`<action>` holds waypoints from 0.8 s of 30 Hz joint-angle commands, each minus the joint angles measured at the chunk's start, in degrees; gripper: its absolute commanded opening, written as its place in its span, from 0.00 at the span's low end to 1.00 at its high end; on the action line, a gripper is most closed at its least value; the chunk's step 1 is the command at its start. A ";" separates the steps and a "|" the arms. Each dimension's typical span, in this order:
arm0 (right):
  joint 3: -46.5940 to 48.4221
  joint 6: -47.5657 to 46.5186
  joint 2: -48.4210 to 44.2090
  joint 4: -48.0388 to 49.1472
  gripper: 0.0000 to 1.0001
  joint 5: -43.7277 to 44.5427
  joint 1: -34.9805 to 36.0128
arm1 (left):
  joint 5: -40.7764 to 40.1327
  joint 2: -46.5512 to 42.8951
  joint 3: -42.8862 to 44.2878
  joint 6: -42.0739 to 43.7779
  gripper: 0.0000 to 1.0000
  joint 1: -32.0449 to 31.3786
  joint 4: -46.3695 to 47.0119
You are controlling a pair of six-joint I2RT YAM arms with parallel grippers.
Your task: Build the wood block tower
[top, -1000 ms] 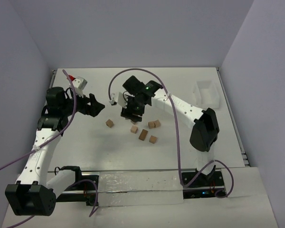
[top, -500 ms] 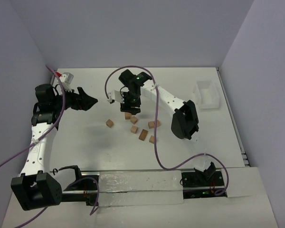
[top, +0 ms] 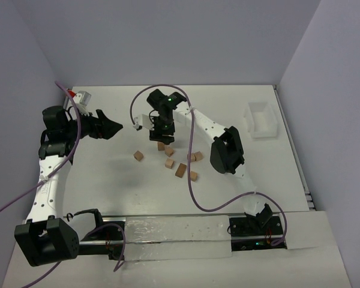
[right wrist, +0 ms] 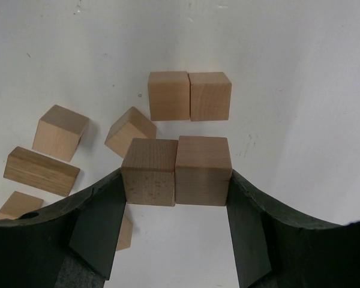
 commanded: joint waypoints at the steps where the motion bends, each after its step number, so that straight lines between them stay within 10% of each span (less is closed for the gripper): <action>1: 2.87 2.81 0.42 1.75 0.08 -0.99 0.57 | 2.05 -1.33 0.98 -0.48 0.99 0.77 2.80; 24: 2.69 4.13 2.69 5.35 0.11 -1.80 1.09 | 2.58 -1.51 0.01 -1.19 0.99 1.74 3.69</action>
